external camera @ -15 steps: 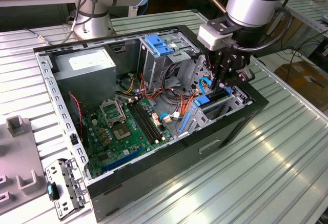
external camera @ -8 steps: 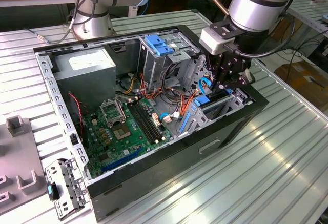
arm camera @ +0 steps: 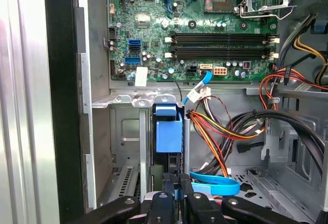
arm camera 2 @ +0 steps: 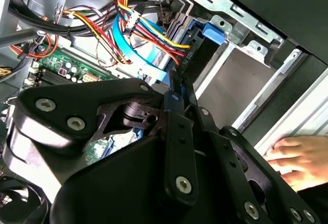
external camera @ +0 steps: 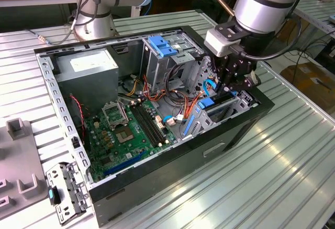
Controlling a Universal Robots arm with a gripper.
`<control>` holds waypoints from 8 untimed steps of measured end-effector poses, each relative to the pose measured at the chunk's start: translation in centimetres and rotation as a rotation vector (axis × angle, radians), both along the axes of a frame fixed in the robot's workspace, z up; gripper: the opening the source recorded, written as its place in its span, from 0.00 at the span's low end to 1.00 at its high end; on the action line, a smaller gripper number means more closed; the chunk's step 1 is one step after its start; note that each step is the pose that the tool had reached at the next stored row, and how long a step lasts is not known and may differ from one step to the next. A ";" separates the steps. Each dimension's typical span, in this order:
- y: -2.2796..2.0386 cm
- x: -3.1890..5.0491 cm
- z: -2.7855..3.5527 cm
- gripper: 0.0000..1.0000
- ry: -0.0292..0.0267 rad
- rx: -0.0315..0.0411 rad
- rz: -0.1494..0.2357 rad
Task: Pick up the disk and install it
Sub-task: 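Insert the second disk wire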
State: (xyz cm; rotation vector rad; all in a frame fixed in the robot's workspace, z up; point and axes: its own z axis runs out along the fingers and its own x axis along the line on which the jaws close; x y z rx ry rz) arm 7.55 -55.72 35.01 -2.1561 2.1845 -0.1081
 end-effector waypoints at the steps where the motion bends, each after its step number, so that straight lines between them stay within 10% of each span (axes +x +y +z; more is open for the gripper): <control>1: 0.00 0.00 -0.03 0.16 0.0000 0.0000 0.000; 8: 0.00 0.00 -0.31 0.16 0.0000 0.0006 0.000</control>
